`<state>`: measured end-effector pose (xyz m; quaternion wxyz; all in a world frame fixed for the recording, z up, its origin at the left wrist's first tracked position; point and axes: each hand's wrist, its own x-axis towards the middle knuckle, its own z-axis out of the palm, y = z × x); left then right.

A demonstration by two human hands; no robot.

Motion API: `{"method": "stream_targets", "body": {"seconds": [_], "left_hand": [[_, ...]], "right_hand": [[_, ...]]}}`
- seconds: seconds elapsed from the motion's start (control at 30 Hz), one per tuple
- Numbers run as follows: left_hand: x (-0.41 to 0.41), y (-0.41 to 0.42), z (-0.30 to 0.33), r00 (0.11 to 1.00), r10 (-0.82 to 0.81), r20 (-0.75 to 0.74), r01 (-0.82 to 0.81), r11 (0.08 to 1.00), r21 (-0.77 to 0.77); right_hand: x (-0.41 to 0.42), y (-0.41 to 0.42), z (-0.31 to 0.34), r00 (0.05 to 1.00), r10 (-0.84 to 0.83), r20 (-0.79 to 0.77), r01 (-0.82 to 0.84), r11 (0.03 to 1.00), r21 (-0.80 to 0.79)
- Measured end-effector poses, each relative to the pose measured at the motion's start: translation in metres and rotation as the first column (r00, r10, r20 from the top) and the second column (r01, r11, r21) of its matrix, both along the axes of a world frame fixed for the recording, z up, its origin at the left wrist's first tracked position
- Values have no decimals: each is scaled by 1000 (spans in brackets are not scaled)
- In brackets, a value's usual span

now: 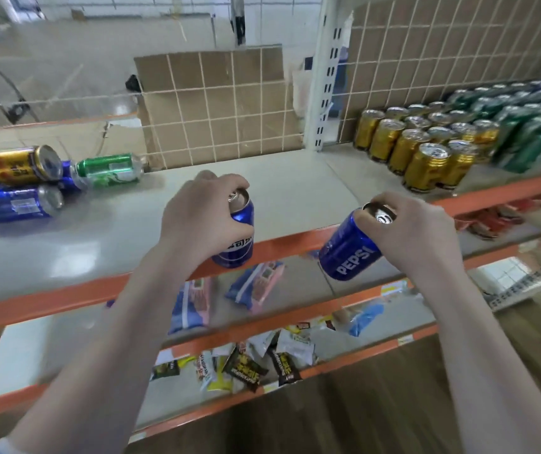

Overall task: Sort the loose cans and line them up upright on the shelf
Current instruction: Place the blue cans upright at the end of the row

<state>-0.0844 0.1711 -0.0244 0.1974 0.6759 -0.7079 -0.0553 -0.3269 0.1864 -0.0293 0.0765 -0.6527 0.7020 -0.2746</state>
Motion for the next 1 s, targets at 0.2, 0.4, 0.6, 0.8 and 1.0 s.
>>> {"method": "stream_targets", "body": {"seconds": [0.2, 0.4, 0.6, 0.8, 1.0], "left_hand": [[-144, -21, -3, 1000, -12, -17, 11, 1000, -22], [-277, -40, -6, 993, -95, -76, 99, 994, 41], [-357, -71, 0, 981, -195, -15, 195, 981, 13], [-413, -112, 10, 955, -295, 32, 295, 955, 9], [-486, -152, 14, 947, -312, 82, 310, 950, 32]], "right_hand": [[-138, -23, 0, 1000, 5, -15, -6, 1000, -8], [-261, -43, -3, 998, -31, -60, 33, 999, 20], [-329, -72, -8, 993, -111, -38, 114, 992, 61], [-383, -99, -7, 981, -195, 17, 193, 979, 66], [-468, -143, 0, 976, -218, -10, 218, 975, 48]]}}
